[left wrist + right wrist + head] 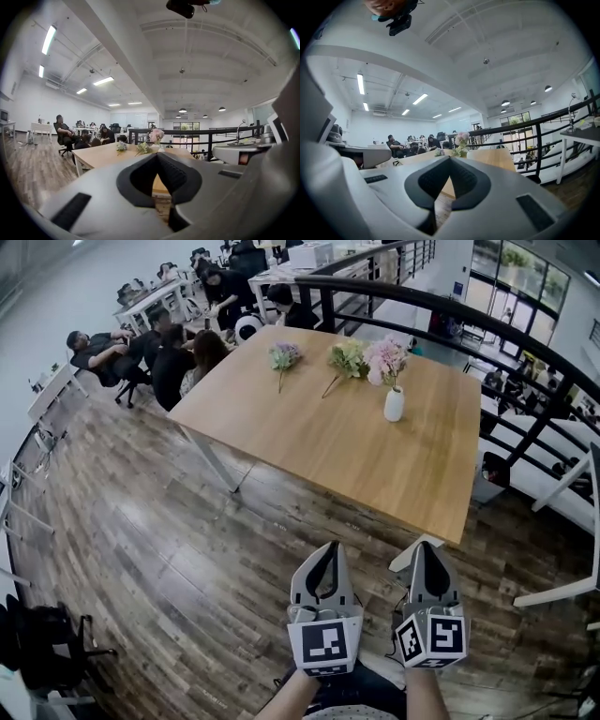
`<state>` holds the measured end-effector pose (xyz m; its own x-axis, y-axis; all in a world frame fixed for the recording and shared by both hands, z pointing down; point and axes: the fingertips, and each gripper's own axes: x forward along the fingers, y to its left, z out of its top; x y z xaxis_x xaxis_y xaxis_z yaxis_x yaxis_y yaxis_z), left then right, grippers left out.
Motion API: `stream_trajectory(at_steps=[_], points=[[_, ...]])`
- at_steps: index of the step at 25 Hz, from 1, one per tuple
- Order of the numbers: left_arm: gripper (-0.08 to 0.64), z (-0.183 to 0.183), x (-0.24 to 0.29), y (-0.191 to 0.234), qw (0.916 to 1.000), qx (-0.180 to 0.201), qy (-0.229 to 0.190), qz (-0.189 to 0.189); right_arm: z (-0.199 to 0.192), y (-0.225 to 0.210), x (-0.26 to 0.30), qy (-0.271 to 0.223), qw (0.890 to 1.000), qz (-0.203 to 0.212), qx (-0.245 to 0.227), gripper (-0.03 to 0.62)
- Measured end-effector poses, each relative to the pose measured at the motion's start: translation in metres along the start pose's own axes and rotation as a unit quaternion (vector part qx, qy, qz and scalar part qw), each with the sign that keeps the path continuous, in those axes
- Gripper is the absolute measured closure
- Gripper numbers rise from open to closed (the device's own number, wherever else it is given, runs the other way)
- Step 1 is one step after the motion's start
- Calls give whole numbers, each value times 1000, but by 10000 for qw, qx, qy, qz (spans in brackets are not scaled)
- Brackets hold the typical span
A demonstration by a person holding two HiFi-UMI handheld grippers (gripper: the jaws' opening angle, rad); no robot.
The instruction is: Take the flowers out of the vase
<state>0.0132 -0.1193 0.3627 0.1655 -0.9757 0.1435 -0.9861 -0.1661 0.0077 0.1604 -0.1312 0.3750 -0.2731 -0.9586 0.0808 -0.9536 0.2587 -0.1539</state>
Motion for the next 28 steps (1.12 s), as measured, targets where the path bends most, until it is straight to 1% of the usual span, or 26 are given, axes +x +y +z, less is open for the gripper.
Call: stream_trajectory(at_steps=[2, 5, 10, 13, 16, 17, 20, 23, 28], points=[[540, 2, 14, 2, 9999, 11, -100, -84, 0, -5, 11, 6, 9999, -102, -16, 600], [540, 3, 34, 9, 9998, -21, -88, -193, 2, -9, 29, 14, 9997, -234, -34, 600], [540, 13, 67, 31, 9996, -44, -140, -251, 7, -4, 66, 15, 9994, -331, -82, 600], [540, 13, 82, 47, 9995, -142, 32, -273, 9, 5, 87, 35, 9994, -330, -127, 600], [540, 16, 97, 66, 9996, -144, -82, -248, 13, 17, 108, 70, 9993, -294, -225, 600], [540, 16, 102, 73, 9996, -167, -72, -226, 12, 20, 115, 76, 9993, -285, -240, 600], [540, 10, 114, 92, 9992, -340, 157, -144, 10, 26, 135, 83, 9993, -274, -244, 600], [540, 13, 129, 112, 9994, -330, 10, -61, 9, 32, 153, 101, 9992, -265, -264, 600], [540, 14, 144, 135, 9991, -409, 75, -42, 9, 45, 176, 145, 9990, -265, -318, 601]])
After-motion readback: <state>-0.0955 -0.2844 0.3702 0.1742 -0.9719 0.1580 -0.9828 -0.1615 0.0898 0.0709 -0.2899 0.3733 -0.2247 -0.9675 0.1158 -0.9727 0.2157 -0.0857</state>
